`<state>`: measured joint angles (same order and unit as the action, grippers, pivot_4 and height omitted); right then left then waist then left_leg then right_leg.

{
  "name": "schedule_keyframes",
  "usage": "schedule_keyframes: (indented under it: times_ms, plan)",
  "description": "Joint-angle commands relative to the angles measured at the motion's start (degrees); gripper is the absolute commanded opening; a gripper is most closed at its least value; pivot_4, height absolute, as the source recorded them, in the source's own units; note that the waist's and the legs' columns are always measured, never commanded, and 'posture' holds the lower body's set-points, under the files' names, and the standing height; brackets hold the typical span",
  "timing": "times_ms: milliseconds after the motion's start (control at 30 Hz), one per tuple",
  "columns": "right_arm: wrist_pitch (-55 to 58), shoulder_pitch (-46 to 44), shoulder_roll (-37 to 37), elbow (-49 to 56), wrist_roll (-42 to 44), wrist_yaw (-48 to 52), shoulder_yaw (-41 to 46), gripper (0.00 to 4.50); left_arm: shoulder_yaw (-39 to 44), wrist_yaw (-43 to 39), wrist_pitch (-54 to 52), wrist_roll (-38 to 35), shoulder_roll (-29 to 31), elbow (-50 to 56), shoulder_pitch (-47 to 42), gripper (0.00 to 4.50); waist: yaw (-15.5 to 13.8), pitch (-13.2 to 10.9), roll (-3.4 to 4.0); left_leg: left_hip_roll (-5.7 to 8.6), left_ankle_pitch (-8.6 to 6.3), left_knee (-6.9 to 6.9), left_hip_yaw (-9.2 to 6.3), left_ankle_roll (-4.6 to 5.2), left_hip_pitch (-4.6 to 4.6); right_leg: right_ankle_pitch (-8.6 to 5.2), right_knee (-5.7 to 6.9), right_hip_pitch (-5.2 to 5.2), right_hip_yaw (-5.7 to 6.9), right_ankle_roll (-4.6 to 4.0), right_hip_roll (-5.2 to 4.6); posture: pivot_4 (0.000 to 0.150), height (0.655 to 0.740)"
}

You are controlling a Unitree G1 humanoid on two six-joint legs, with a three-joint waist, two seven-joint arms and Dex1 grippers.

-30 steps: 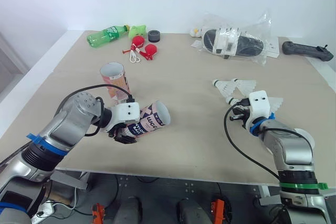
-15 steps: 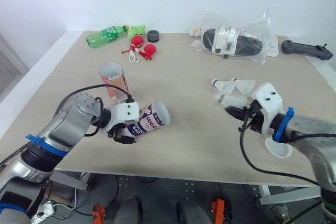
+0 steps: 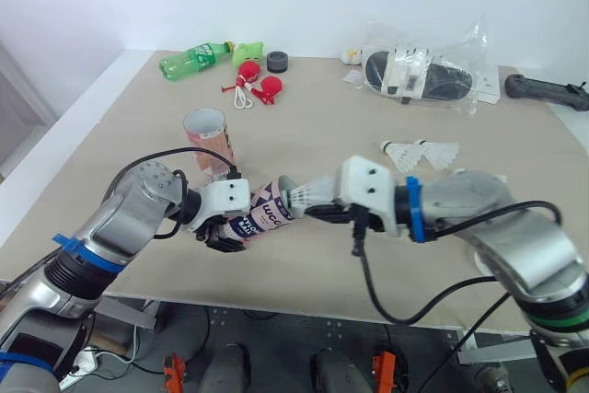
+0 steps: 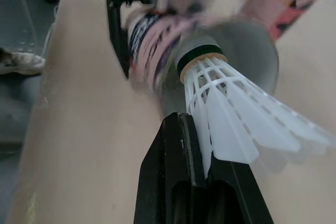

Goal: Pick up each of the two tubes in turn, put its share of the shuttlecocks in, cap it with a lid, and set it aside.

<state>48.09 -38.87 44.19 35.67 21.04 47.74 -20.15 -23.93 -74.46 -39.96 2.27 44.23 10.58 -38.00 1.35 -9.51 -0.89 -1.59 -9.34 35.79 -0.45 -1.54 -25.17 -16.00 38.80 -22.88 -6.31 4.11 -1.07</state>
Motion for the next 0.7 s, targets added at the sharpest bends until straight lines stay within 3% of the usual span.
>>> schedule_keyframes:
  times_ms: [33, 133, 400, 433, 500, 533, 567, 633, 700]
  plan:
    - [-1.52, -1.6, -1.37, 0.57, -0.86, 0.86, -0.81, 0.05, -2.85, 0.81, -1.3, 0.19, -0.61, -0.53, 2.14, 3.29, -0.01, 0.02, -0.03, -0.01, 0.0, 0.01, -0.05, 0.0, 0.0, -0.02, 0.0, 0.03, 0.06, 0.01, 0.01, 0.15, 0.74]
    - [-1.62, -1.97, -2.15, 0.71, -0.39, 1.73, 0.01, 0.97, -2.83, 1.03, -1.49, 0.12, -0.65, -0.39, 2.24, 3.29, 0.03, 0.02, -0.03, -0.03, 0.0, 0.02, -0.05, 0.0, 0.04, -0.06, 0.0, 0.05, 0.09, -0.06, 0.0, 0.15, 0.74]
    - [-0.75, -2.48, -0.2, 0.5, 2.85, 5.43, 6.01, 4.28, -2.72, 1.61, -1.77, 0.02, -0.8, -0.04, 2.52, 3.29, -0.02, 0.02, -0.03, 0.01, 0.0, 0.01, -0.09, 0.0, 0.03, -0.08, 0.0, 0.1, 0.14, -0.02, -0.03, 0.15, 0.74]
    - [-0.79, -2.65, 0.22, -0.16, 3.87, 6.35, 7.57, 4.46, -2.7, 1.68, -1.76, 0.02, -0.82, -0.02, 2.55, 3.29, -0.02, 0.02, -0.03, 0.01, 0.0, 0.01, -0.09, 0.0, 0.03, -0.07, 0.0, 0.11, 0.14, -0.01, -0.03, 0.15, 0.74]
    - [-0.24, -2.94, 0.8, -1.35, 6.53, 8.06, 10.44, 4.34, -2.68, 1.82, -1.75, 0.01, -0.88, -0.03, 2.55, 3.29, -0.02, 0.02, -0.03, 0.0, 0.0, 0.0, -0.11, 0.0, 0.05, -0.08, 0.0, 0.13, 0.16, 0.01, 0.0, 0.15, 0.74]
    - [0.39, -3.23, 1.43, -2.36, 8.71, 9.67, 12.31, 4.02, -2.63, 1.88, -1.76, 0.0, -0.86, 0.05, 2.55, 3.29, -0.02, 0.02, -0.03, 0.0, 0.0, 0.0, -0.13, 0.01, 0.05, -0.08, 0.0, 0.13, 0.17, 0.01, 0.0, 0.15, 0.74]
    - [0.74, -3.65, 1.56, -3.55, 9.78, 10.19, 13.44, 3.43, -2.59, 1.94, -1.81, -0.03, -0.86, 0.11, 2.55, 3.29, -0.03, 0.01, -0.03, -0.01, 0.0, 0.02, -0.15, 0.01, 0.08, -0.06, 0.0, 0.18, 0.21, 0.0, 0.0, 0.15, 0.74]
    - [-0.1, -4.18, 1.81, -6.07, 9.91, 10.84, 13.92, 2.83, -2.63, 2.07, -1.72, 0.02, -0.98, -0.12, 2.41, 3.29, 0.0, 0.01, -0.03, -0.02, 0.04, 0.08, -0.1, 0.07, 0.08, -0.12, 0.0, 0.22, 0.23, -0.18, -0.04, 0.15, 0.74]
    - [-2.03, -4.76, 1.53, -8.93, 7.8, 10.34, 12.73, 1.9, -2.69, 2.2, -1.62, 0.05, -1.09, -0.34, 2.29, 3.29, 0.01, 0.01, -0.03, -0.04, 0.06, 0.12, -0.08, 0.09, 0.12, -0.09, -0.01, 0.25, 0.24, -0.21, -0.05, 0.15, 0.74]
